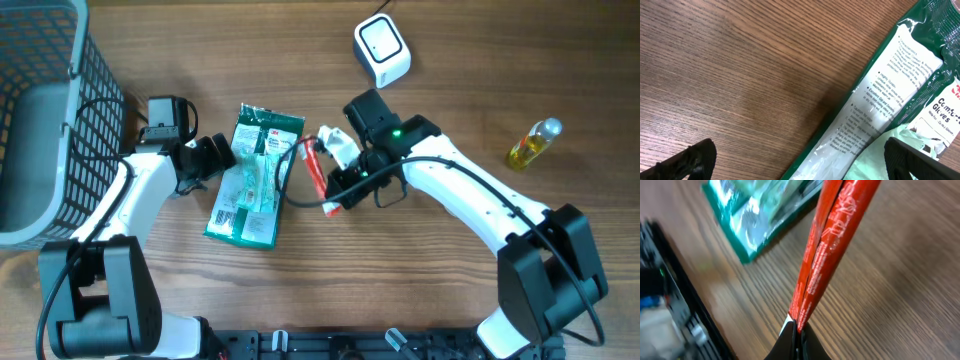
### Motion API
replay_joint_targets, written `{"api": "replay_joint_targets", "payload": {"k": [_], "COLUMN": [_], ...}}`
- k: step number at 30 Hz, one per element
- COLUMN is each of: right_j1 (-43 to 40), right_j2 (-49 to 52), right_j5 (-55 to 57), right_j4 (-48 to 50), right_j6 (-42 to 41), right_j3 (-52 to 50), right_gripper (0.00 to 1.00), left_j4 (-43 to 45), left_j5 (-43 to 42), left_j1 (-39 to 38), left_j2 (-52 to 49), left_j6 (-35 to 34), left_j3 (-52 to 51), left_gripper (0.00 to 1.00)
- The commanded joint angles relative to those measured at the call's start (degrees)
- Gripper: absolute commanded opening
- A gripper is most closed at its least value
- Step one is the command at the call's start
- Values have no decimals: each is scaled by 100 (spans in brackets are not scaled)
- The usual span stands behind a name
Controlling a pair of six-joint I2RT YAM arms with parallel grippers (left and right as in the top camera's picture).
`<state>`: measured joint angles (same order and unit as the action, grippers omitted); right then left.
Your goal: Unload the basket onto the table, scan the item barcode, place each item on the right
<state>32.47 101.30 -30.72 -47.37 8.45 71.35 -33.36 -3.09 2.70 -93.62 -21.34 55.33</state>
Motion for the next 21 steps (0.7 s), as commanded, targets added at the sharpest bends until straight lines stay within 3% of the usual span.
{"api": "replay_joint_targets", "payload": {"k": [1,11,21], "right_j1": [-2,-2,46], "right_j2": [-13,116,800], "right_j5": [-236,146,238], "right_j4": [127,634,1851], "right_j6": [953,940,529], "right_j3": [-289,-433,-431], "right_gripper": [4,5,4], "left_j4": [20,20,20], "left_j5": [15,15,15], "left_j1": [63,63,63], "left_j2": [-20,-20,-20], "left_j6": [-33,-33,-33], "left_j3": [-37,-37,-37], "left_gripper": [100,100,100]}}
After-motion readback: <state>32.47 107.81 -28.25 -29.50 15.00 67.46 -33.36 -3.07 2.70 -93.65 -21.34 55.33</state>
